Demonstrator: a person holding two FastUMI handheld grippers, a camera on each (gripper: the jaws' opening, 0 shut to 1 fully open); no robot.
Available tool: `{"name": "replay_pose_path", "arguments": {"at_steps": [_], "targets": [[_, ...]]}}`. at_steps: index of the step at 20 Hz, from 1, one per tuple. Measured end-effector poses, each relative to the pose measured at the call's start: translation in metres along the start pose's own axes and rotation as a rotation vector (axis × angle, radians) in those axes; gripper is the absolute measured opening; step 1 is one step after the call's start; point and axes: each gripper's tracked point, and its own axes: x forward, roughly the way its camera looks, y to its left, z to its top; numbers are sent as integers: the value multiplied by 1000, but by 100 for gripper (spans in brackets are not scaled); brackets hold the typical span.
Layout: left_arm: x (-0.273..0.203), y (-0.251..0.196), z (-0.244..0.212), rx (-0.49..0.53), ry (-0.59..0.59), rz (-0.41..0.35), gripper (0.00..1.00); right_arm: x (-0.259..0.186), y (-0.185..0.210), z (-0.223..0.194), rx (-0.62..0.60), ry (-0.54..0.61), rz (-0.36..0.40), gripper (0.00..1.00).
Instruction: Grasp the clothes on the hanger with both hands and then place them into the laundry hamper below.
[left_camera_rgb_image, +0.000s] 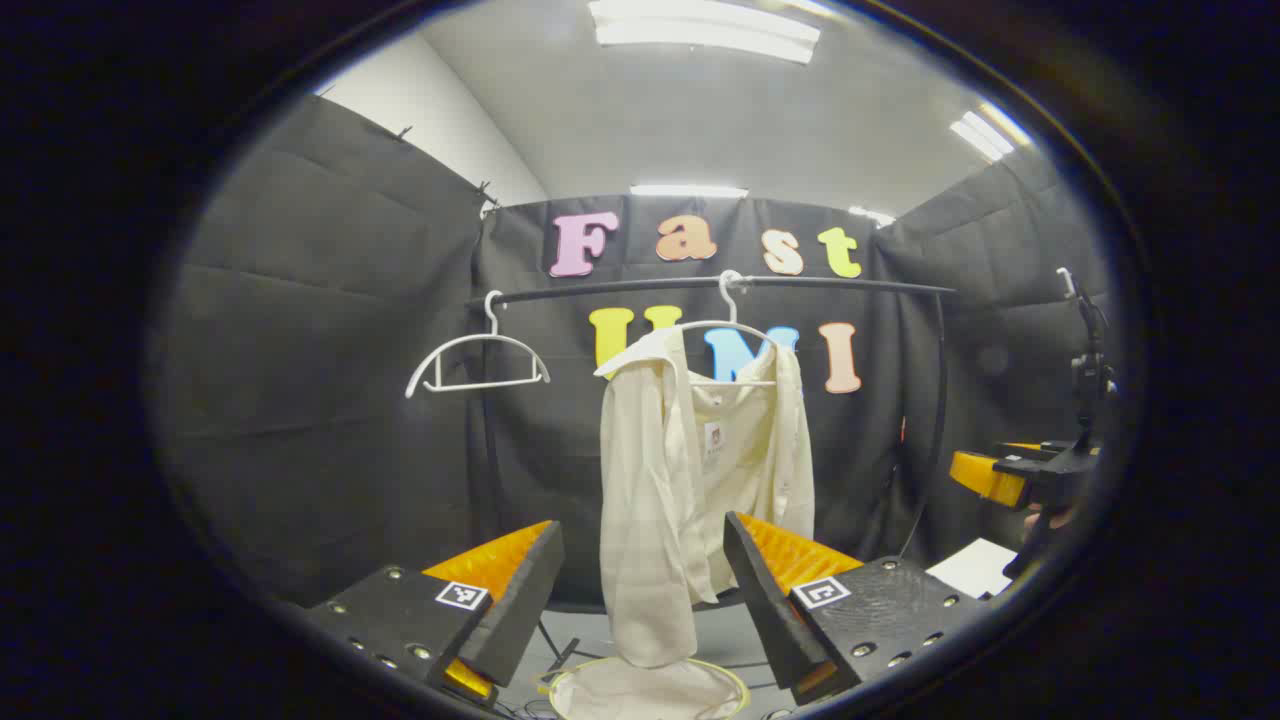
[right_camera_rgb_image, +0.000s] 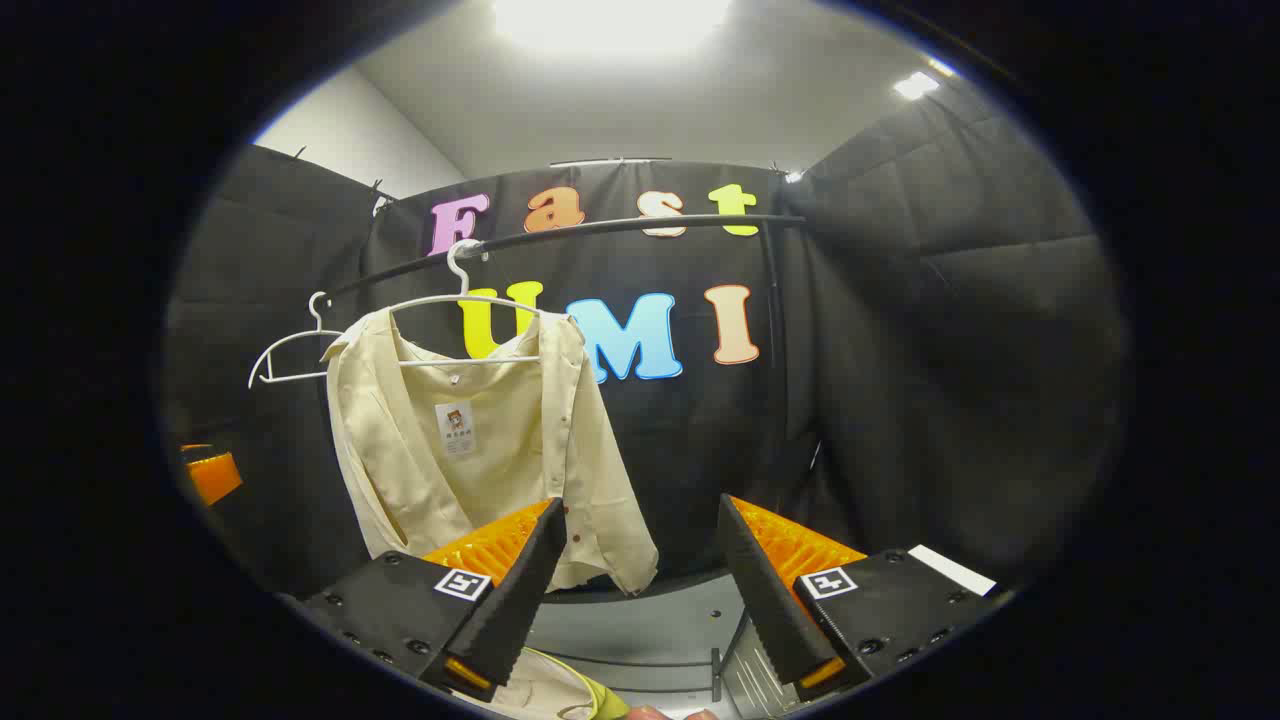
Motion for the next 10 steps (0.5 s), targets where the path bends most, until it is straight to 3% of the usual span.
{"name": "replay_pose_path", "arguments": {"at_steps": [1, 10], "targets": [[0, -1, -3, 0, 4, -7, 94, -2, -3, -2, 2, 1, -6, 96], [0, -9, -9, -8, 21, -39, 94, -10, -8, -5, 12, 21, -32, 96]]}}
